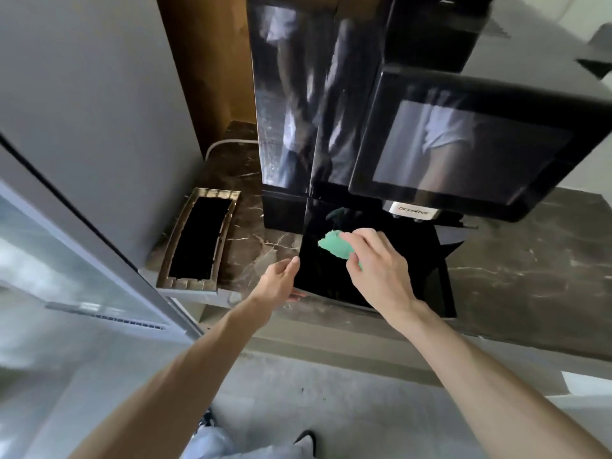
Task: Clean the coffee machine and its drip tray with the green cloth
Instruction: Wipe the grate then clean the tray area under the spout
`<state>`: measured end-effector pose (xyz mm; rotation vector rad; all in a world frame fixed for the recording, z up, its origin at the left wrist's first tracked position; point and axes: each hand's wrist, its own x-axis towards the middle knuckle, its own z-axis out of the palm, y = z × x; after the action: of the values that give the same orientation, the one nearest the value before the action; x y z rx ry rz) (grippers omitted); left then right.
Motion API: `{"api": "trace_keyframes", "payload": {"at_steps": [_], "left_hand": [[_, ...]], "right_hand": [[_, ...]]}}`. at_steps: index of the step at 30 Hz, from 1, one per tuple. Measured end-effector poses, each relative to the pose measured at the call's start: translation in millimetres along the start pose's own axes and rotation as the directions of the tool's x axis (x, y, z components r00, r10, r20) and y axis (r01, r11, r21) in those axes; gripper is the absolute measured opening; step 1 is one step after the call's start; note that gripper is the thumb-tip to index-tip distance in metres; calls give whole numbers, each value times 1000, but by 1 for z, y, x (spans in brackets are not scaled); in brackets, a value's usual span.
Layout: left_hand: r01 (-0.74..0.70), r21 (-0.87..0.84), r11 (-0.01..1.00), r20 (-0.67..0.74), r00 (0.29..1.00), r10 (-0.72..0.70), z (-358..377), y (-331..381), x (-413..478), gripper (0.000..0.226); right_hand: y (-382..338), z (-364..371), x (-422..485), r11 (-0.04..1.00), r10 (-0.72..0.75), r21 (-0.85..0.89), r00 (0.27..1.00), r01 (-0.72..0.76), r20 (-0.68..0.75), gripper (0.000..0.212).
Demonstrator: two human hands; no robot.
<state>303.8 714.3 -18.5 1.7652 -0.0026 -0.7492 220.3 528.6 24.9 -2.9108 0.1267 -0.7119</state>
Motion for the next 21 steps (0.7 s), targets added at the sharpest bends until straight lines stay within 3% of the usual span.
{"api": "trace_keyframes", "payload": {"at_steps": [4, 7, 11, 16, 20, 21], "left_hand": [[-38, 61, 997, -44, 998, 40, 3, -1, -2, 44], [-62, 123, 990, -74, 995, 72, 3, 1, -2, 40], [-81, 188, 979, -86, 991, 99, 2, 1, 1, 41], [-90, 157, 983, -76, 992, 103, 2, 1, -4, 38], [-114, 102, 988, -64, 991, 121, 1, 1, -5, 30], [-121, 85, 989, -61, 990, 126, 2, 0, -5, 31]], "right_hand": [[-21, 19, 16, 993, -105, 72, 980, 94, 171, 43], [-33, 25, 29, 993, -109, -3, 942, 116, 318, 33], [-33, 20, 41, 976, -143, -97, 908, 195, 393, 25], [-19, 8, 40, 987, -56, -111, 892, 117, 448, 18], [22, -12, 23, 957, 141, -288, 797, 42, 587, 12], [32, -15, 13, 956, 157, -294, 812, 19, 562, 10]]}}
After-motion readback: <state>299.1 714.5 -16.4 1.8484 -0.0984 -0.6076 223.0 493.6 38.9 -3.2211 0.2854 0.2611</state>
